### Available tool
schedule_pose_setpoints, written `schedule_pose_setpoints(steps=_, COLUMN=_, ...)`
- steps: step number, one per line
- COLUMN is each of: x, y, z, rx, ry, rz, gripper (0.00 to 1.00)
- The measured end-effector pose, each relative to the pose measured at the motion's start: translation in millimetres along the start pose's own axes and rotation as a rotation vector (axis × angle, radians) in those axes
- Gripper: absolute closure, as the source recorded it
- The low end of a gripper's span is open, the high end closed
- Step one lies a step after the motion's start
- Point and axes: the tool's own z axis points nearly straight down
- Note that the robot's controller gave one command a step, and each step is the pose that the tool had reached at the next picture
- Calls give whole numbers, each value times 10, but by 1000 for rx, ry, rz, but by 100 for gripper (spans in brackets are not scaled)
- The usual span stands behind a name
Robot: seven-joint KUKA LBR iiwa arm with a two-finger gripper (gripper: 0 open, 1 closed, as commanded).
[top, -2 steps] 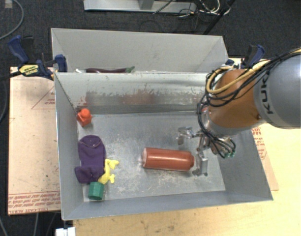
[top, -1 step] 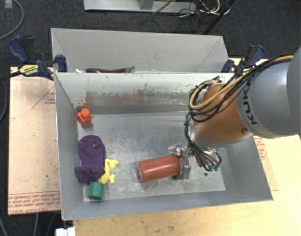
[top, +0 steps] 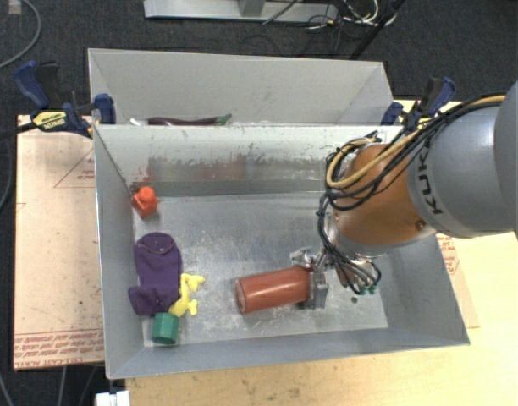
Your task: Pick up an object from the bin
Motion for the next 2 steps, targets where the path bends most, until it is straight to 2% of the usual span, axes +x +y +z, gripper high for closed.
schedule_pose_setpoints(steps=1, x=0, y=0, z=0, rx=0, ry=0, rz=0, gripper=100)
schedule_pose_setpoints(steps=2, x=-92, y=-117, z=-1307, rx=0, ry=-4, rz=-8, gripper=100)
